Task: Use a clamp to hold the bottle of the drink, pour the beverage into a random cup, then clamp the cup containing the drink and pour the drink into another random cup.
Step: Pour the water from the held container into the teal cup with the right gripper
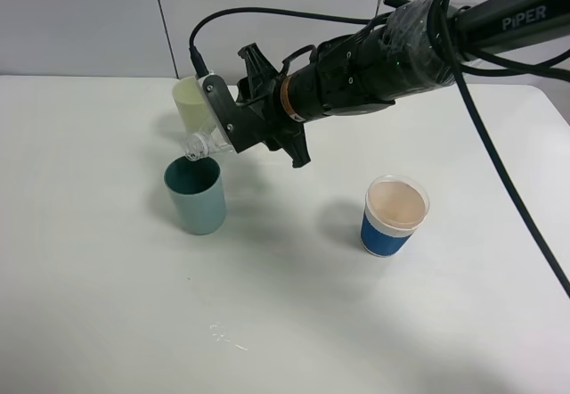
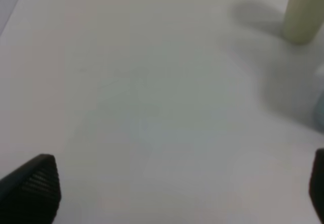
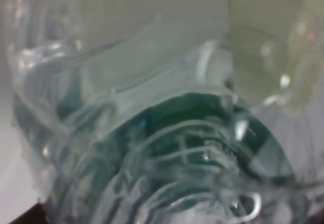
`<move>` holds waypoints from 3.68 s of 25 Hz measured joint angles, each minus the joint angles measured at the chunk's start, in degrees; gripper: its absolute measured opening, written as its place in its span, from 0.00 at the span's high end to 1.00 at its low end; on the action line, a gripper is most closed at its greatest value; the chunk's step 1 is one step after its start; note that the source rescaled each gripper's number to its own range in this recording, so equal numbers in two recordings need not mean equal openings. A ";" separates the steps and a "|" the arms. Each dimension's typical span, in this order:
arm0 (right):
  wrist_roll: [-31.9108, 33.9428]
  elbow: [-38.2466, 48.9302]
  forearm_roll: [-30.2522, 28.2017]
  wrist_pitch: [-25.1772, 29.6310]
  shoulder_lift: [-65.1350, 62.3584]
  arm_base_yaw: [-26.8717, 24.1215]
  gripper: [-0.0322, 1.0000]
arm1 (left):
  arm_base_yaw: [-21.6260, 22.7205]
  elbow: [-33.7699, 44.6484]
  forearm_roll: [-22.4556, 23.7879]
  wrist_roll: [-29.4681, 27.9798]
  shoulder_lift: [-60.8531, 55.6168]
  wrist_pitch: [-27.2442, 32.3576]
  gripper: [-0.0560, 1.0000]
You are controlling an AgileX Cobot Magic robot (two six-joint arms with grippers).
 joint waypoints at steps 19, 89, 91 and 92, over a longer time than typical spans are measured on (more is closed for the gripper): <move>-0.82 -2.80 -3.08 1.47 0.00 0.29 0.96 | 0.00 0.00 0.00 -0.32 0.00 0.00 0.00; -12.47 -3.99 -8.47 1.34 0.00 0.46 0.96 | 0.00 0.00 0.00 0.00 0.00 0.00 0.00; -13.16 -3.99 -8.47 1.34 0.00 0.46 0.96 | 0.00 0.00 0.00 0.05 0.00 0.00 0.00; -13.35 -3.99 -8.53 1.34 0.00 0.46 0.96 | 0.00 0.00 0.00 0.05 0.00 0.00 0.00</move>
